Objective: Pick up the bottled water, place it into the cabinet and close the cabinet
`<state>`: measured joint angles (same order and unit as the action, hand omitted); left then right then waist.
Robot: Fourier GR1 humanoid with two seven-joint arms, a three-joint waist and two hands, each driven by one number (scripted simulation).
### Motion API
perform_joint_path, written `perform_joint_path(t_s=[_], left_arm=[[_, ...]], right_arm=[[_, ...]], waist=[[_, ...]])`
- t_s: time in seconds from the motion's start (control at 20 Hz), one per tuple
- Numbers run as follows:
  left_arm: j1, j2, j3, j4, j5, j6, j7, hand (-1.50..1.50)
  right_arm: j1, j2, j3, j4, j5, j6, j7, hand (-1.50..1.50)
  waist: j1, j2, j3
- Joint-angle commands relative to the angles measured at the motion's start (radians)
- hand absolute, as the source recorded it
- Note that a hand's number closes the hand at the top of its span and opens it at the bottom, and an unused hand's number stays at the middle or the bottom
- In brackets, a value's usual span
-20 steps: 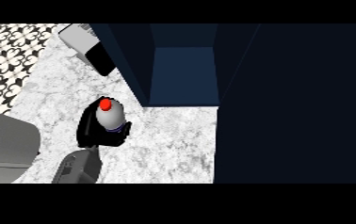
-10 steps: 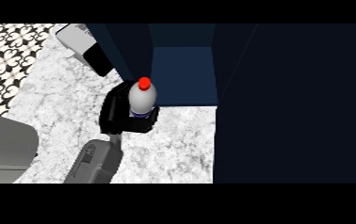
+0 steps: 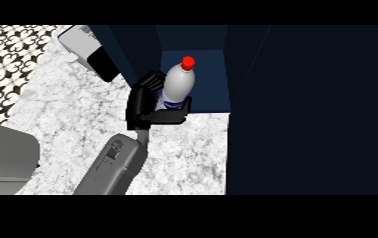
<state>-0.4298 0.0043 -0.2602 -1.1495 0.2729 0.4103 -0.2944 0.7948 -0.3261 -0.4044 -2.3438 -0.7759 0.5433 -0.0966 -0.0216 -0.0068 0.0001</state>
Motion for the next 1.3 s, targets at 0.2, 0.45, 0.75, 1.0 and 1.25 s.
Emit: perform_joint_path(t_s=[0.2, 0.45, 0.75, 1.0, 1.25], left_arm=[[-0.195, -0.004, -0.059, 0.164, 0.002, 0.16, 0.085, 1.5], [-0.243, -0.004, -0.041, 0.213, 0.036, 0.17, 0.102, 1.5], [-0.27, 0.012, 0.019, 0.261, 0.017, 0.197, 0.073, 1.5], [-0.302, 0.016, 0.012, 0.281, 0.018, 0.218, 0.066, 1.5], [-0.313, 0.056, -0.014, 0.307, -0.019, 0.279, 0.07, 1.5]], right_arm=[[0.006, 0.011, 0.008, -0.138, -0.07, -0.064, 0.066, -1.5], [0.009, -0.046, -0.037, -0.109, -0.116, -0.029, 0.054, -1.5], [0.043, -0.018, -0.013, -0.11, -0.112, 0.0, 0.024, -1.5], [-0.01, -0.033, 0.004, -0.068, -0.075, 0.009, 0.003, -1.5], [0.007, -0.059, -0.016, -0.052, -0.11, 0.036, -0.001, -1.5]], waist=[[-0.015, 0.011, -0.001], [-0.037, 0.016, -0.002], [-0.057, 0.018, -0.003], [-0.062, 0.026, -0.003], [-0.072, 0.024, -0.002]])
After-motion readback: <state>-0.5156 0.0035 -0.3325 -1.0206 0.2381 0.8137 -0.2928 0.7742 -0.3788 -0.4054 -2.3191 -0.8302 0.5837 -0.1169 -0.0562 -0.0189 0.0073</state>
